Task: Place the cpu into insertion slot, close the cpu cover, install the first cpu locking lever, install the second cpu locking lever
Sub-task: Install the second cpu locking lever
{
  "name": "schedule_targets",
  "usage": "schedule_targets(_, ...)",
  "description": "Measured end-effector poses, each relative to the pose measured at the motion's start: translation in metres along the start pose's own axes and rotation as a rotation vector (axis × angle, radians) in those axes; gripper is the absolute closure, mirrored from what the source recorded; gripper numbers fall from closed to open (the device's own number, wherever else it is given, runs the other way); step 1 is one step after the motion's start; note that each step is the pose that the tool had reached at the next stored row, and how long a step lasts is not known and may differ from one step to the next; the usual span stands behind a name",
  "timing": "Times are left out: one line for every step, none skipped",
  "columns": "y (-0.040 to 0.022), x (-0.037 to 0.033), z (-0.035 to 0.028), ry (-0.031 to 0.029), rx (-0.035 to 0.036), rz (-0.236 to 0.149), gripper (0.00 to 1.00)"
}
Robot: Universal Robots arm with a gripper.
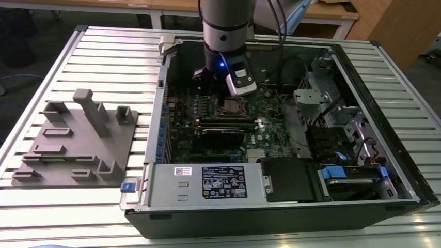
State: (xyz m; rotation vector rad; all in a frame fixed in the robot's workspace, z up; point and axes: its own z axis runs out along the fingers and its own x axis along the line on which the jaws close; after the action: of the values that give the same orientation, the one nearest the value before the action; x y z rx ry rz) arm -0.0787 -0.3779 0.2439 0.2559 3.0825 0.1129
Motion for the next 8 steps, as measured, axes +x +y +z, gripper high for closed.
schedule_targets(-0.0013,-0.0003,-0.0001,0.0000,0.0000,0.000,0.90)
schedule_targets(-0.0021,-0.0005,-0.0001,0.0000,0.0000,0.000,0.90)
schedule_targets(-0.0027,-0.0007,-0.0001,-0.0001,-0.0001,0.000,0.90)
schedule_targets(-0.0033,-0.0009,-0.0002,0.0000,0.0000,0.000,0.90)
schedule_targets(-0.0035,-0.0009,-0.0002,0.0000,0.0000,0.000,0.90)
schedule_targets(-0.0038,-0.0009,0.0002,-0.0001,-0.0001,0.000,0.90)
schedule_targets(-0.0043,-0.0010,0.0009,-0.0001,0.0000,0.000,0.90)
schedule_targets(-0.0047,-0.0010,0.0016,-0.0002,0.0000,0.000,0.90)
